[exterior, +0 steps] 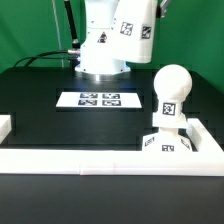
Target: Assemble lamp
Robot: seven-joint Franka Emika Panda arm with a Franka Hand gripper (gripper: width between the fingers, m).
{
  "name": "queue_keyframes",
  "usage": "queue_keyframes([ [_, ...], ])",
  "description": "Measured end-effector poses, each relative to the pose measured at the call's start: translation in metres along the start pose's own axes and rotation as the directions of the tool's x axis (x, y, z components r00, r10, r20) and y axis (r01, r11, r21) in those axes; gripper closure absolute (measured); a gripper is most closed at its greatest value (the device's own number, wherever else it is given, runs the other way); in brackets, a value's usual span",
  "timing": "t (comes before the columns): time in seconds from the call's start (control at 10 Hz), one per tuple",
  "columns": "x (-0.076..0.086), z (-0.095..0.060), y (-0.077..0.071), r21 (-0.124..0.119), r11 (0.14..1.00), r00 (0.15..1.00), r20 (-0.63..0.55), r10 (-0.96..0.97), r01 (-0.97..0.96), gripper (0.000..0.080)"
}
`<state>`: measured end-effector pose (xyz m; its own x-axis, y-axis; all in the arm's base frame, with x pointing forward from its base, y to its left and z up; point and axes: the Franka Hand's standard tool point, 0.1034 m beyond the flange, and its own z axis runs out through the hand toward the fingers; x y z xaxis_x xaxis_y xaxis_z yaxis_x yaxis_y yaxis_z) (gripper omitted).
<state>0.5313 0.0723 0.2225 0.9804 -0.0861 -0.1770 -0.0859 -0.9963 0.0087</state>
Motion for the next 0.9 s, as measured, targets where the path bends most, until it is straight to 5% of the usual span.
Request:
queue_keyframes([
  [0.6,0.003,0.002,-0.001,-0.004,1.000,1.000,0.003,0.001,-0.001,0.0754],
  [0.9,0.027,-0.013,-0.027,0.051,0.999,1.000,0.013,0.009,-0.010,0.0754],
])
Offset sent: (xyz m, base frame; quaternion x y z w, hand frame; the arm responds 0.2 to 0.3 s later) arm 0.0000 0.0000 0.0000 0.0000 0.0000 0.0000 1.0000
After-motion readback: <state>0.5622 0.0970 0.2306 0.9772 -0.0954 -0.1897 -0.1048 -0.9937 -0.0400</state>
